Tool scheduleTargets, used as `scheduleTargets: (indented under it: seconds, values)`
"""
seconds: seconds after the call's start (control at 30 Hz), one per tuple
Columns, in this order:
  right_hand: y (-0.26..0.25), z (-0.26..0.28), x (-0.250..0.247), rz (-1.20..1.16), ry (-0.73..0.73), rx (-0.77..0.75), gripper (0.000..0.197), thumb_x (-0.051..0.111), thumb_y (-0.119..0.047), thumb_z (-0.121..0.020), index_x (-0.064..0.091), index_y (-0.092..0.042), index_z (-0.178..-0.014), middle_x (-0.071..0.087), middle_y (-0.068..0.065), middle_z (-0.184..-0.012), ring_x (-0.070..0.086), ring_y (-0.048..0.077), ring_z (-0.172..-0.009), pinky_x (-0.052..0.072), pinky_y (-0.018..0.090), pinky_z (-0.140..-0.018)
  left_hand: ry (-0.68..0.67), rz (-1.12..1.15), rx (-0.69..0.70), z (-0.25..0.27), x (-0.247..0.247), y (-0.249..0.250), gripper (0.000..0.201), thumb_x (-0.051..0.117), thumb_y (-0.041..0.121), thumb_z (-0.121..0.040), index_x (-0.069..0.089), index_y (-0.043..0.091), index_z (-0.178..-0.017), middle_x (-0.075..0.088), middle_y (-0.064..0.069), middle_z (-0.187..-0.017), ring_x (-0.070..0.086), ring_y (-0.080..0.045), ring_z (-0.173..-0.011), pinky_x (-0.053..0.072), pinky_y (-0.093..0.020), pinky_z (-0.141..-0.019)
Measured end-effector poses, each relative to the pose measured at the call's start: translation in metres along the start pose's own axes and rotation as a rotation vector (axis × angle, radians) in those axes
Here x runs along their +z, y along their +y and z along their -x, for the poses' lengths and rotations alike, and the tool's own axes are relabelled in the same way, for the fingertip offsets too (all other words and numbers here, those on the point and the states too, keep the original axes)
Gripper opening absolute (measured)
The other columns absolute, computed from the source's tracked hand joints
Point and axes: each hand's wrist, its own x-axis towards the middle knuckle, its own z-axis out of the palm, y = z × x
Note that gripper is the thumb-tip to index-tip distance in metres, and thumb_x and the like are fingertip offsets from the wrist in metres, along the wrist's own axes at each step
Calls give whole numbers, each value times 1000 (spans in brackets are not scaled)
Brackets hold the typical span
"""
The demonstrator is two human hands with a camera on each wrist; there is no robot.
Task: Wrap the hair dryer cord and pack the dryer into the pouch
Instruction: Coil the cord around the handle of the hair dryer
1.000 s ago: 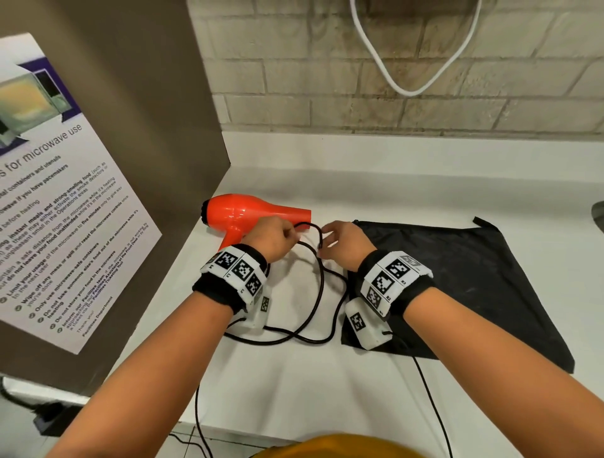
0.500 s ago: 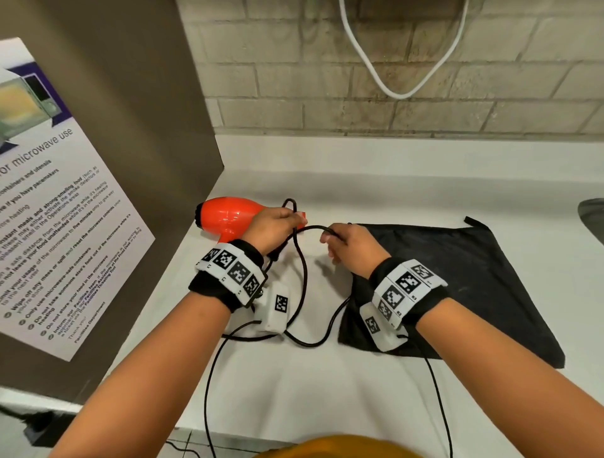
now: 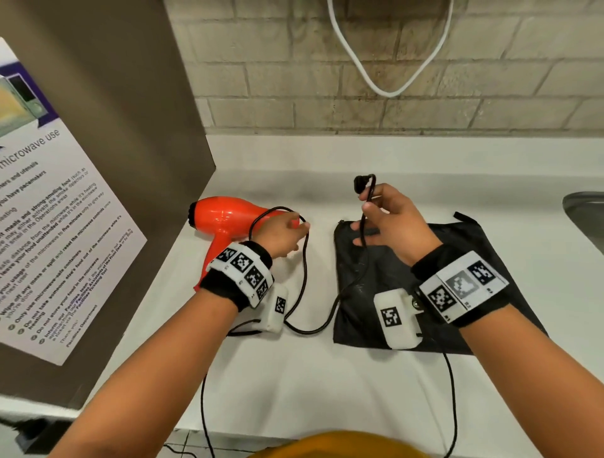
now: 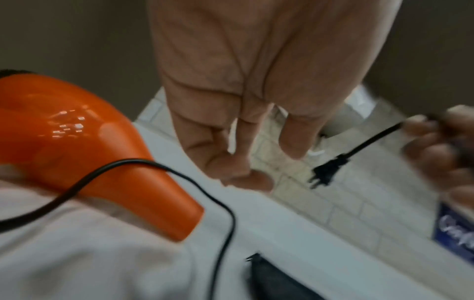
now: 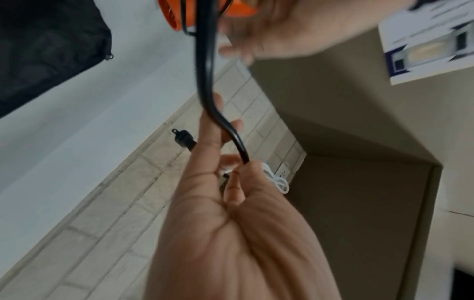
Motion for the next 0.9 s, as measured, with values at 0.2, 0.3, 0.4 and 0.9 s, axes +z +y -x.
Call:
scheduleTargets:
  seconds: [0.2,0.3,0.4,0.9]
  values:
    - [3,-7,24,36,84,-48,22,48,-2,-91,47,-17,-75,44,1,-72,57,22,-61,55,38,-60,-331,324,125,46,10,24,26,38,30,-97,51,24,-119,65,0,-102,53,-3,-44,37,-15,-42]
    - [4,-15,31,106,106,-75,25,55,-1,-87,47,-16,-68,43,0,-64,53,16,-57,53,34,-57,-314,317,151,53,11,23,24,46,22,-94,45,27,-118,62,4,-80,52,-2,-44,38,-16,-42]
    - [4,-22,35,86,102,-63,26,57,1,-85,47,-14,-66,41,0,-61,48,14,-58,52,36,-62,-191,244,179,52,10,21,25,51,22,-92,49,23,-117,53,9,-81,51,0,-46,38,-16,-43]
    - [32,-35,39,731,-467,328,20,47,-18,-92,59,-19,-108,51,-5,-78,54,14,-71,51,28,-62,-21,522,173,38,-47,23,23,36,4,-96,48,15,-80,56,-2,-77,50,-3,-36,39,-16,-34]
